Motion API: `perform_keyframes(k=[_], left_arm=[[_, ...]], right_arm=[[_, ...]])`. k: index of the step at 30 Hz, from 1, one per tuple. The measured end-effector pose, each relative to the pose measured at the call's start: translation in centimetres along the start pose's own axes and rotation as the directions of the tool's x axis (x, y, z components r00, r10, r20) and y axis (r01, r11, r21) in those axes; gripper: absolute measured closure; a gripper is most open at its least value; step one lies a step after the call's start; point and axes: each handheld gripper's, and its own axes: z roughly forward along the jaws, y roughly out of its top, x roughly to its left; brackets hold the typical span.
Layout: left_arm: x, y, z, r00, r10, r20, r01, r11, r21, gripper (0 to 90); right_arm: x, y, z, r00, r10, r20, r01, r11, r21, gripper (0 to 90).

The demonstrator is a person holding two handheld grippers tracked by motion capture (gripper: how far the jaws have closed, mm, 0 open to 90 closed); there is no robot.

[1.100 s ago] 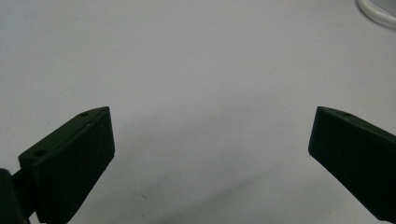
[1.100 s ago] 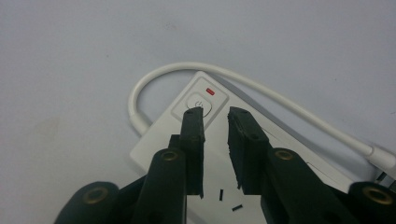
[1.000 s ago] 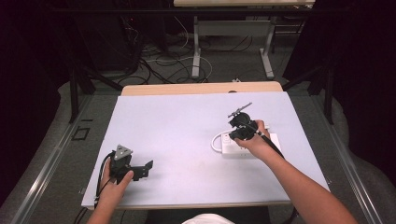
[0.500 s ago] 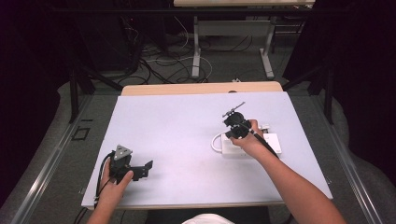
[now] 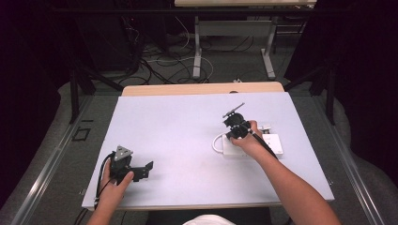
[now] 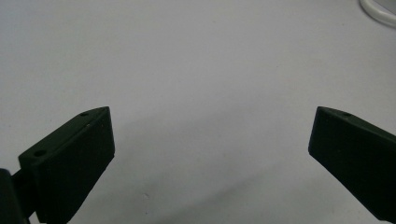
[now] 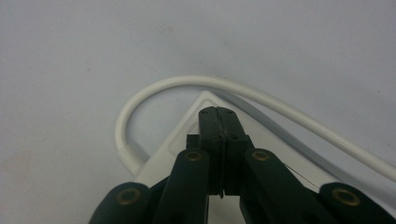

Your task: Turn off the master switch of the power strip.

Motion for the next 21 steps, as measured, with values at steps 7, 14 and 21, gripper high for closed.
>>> perform_keyframes(k=[7,14,21], left_arm=[[0.04,0.0,0.04,0.9999,0.01,-0.003,-0.01,0.9999,-0.001,0.3],[0.0,-0.01,-0.01,1.0,0.001,0.003,-0.001,1.0,0.001,0.3],[-0.1,-0.02,0.11,1.0,-0.002,0.003,0.002,1.0,-0.004,0.3]], right_arm=[[0.12,-0.1,0.31,1.0,0.005,0.003,-0.005,0.9998,-0.02,90.0],[0.17,-0.26,0.42,1.0,-0.005,0.006,0.005,0.9998,-0.018,90.0],[0.1,-0.58,0.38,1.0,0.008,-0.003,-0.009,0.9993,-0.036,90.0]])
